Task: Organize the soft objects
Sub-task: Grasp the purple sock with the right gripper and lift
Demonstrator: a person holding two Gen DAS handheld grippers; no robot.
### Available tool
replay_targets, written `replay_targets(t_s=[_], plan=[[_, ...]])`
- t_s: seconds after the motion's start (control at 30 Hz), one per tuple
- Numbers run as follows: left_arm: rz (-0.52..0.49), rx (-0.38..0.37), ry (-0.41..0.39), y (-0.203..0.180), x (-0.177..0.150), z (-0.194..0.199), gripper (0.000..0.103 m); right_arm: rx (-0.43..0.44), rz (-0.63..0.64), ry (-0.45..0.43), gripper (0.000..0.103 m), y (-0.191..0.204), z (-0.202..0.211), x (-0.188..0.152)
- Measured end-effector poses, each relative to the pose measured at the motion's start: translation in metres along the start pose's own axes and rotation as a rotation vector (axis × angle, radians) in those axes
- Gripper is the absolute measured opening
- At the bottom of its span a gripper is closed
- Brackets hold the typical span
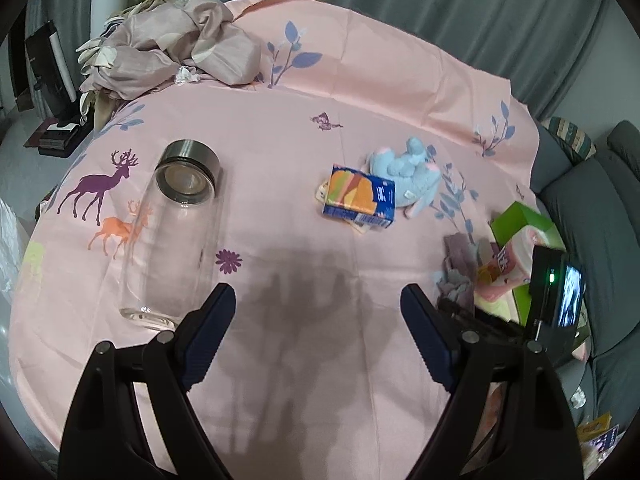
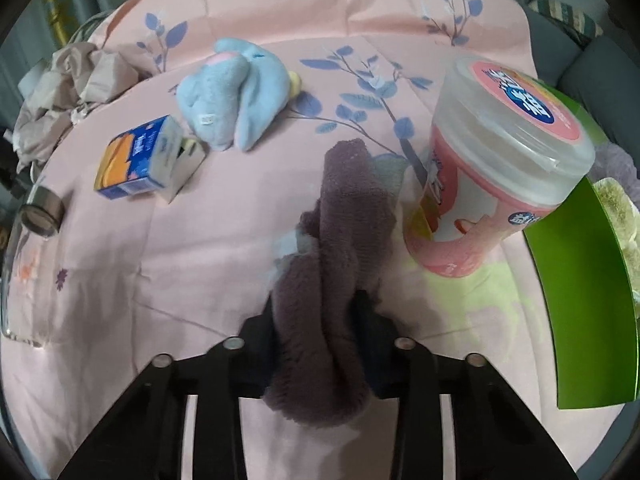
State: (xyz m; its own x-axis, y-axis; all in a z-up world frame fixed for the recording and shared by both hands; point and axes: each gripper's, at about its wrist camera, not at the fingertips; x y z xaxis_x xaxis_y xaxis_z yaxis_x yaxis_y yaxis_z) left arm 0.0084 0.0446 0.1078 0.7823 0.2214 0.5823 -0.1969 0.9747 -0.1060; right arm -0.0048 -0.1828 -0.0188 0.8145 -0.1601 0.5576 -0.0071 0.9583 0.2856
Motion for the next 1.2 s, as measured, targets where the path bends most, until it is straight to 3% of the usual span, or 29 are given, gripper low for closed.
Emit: replay_targets(t_s=[0.07,0.33,0.4,0.57,0.63,0.7,0.73,0.83,1.0,1.2], plan=[[0.012,-0.007,-0.007,0.002,0.002,0.002,0.084,0.052,-0.001,0.001,0.029,0.003,0.002,-0.003],[0.027,0.007,-0.028,0.010,0.005,0.005,0.084,0.428,-0.033,0.089,0.026,0.032,0.000,-0.003],[0.030,0.015,-0.024,0.011,0.004,0.004,0.083,0.485,-0.010,0.119,0.026,0.042,-0.002,0.000],[0.032,0.022,0.003,0.009,0.002,-0.005,0.082,0.374,0.083,0.207,0.027,0.059,-0.013,0.006],[0.022,0.024,0.014,0.006,0.001,-0.009,0.081,0.371,0.083,0.231,0.034,0.059,-0.011,0.013],[0.019,0.022,0.028,0.004,0.000,-0.013,0.081,0.350,0.087,0.219,0.076,0.057,-0.005,0.021],[0.024,0.015,0.037,0.003,-0.001,-0.014,0.081,0.319,0.101,0.197,0.083,0.057,0.000,0.025],[0.066,-0.034,0.069,0.000,-0.002,-0.021,0.081,0.281,0.152,0.145,0.086,0.057,0.012,0.032],[0.129,-0.173,0.184,-0.008,-0.013,-0.038,0.080,0.379,0.055,0.119,0.086,0.035,0.012,0.032],[0.108,-0.173,0.243,-0.023,-0.024,-0.050,0.064,0.426,-0.030,0.055,0.085,0.018,0.018,0.031]])
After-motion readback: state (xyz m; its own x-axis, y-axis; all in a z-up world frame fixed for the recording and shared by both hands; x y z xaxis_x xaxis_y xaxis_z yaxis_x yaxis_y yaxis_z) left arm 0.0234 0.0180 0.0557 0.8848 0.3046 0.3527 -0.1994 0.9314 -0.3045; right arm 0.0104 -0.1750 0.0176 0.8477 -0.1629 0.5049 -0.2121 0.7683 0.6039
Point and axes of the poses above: each gripper's, at about its wrist camera, not at the fingertips, and z roughly against the way its jaws point, y to its left, x to its top, and after that the axes turned 14 degrees about x, right-handed
